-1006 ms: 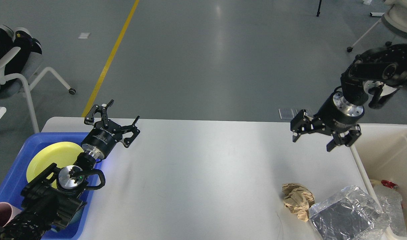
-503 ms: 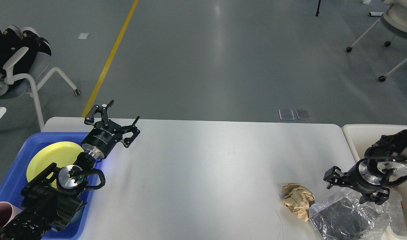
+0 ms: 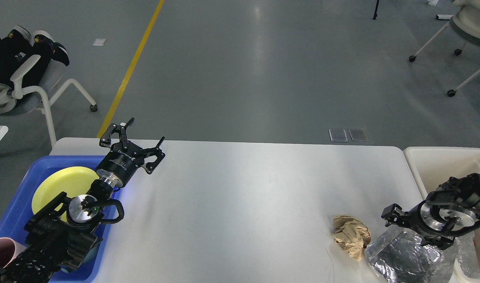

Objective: Tidy desktop
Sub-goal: 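Grasp the black plastic bag with the right gripper, then lift the black bag and drop it into the white bin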

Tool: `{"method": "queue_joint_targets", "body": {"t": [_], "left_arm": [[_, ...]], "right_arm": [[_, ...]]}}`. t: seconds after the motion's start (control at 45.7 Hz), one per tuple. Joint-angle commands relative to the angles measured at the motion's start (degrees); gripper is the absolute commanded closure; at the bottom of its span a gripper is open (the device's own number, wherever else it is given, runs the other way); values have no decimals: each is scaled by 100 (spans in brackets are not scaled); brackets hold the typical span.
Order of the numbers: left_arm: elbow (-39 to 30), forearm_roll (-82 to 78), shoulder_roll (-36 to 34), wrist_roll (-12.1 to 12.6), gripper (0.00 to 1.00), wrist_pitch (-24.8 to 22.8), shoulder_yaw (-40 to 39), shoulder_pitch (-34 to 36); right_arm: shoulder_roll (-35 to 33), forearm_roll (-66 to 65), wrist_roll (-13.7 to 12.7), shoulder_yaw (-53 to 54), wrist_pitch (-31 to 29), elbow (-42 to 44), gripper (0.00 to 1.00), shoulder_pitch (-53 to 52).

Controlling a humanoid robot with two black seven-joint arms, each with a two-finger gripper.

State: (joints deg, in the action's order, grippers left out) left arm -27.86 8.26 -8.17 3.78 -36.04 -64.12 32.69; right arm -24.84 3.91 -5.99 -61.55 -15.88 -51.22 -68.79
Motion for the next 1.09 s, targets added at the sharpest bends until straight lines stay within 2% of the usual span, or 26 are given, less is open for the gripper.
{"method": "queue_joint_targets", "body": {"t": [0.0, 0.328, 0.372, 0.481, 0.546, 0.612, 0.7, 0.721, 0.787, 0.874, 1.071], "left_arm": [[-1, 0, 0, 0, 4, 0, -4, 0], [-1, 0, 0, 0, 4, 0, -4, 0], [-1, 0, 0, 0, 4, 0, -4, 0], [-1, 0, 0, 0, 4, 0, 5, 0], [-1, 0, 0, 0, 4, 0, -4, 0], [-1, 0, 0, 0, 4, 0, 5, 0], [-1, 0, 0, 0, 4, 0, -4, 0], [-1, 0, 0, 0, 4, 0, -4, 0], [-1, 0, 0, 0, 4, 0, -4, 0], [-1, 0, 0, 0, 4, 0, -4, 0], [-1, 0, 0, 0, 4, 0, -4, 0]], "right_arm": [[-4, 5, -7, -6, -12, -2, 0, -46], [-30, 5, -7, 2, 41, -2, 0, 50], [-13, -4, -7, 2, 67, -2, 3, 111], [5, -4, -7, 2, 225, -11, 25, 173], [14, -4, -7, 2, 375, -11, 26, 287], [31, -4, -7, 11, 577, -11, 33, 366], [40, -4, -7, 11, 788, -20, 37, 428], [40, -4, -7, 11, 814, -20, 42, 428], [40, -4, -7, 11, 815, -37, 70, 463], [40, -4, -7, 2, 797, -55, 100, 481], [31, -4, -7, 2, 823, -64, 100, 516]]}}
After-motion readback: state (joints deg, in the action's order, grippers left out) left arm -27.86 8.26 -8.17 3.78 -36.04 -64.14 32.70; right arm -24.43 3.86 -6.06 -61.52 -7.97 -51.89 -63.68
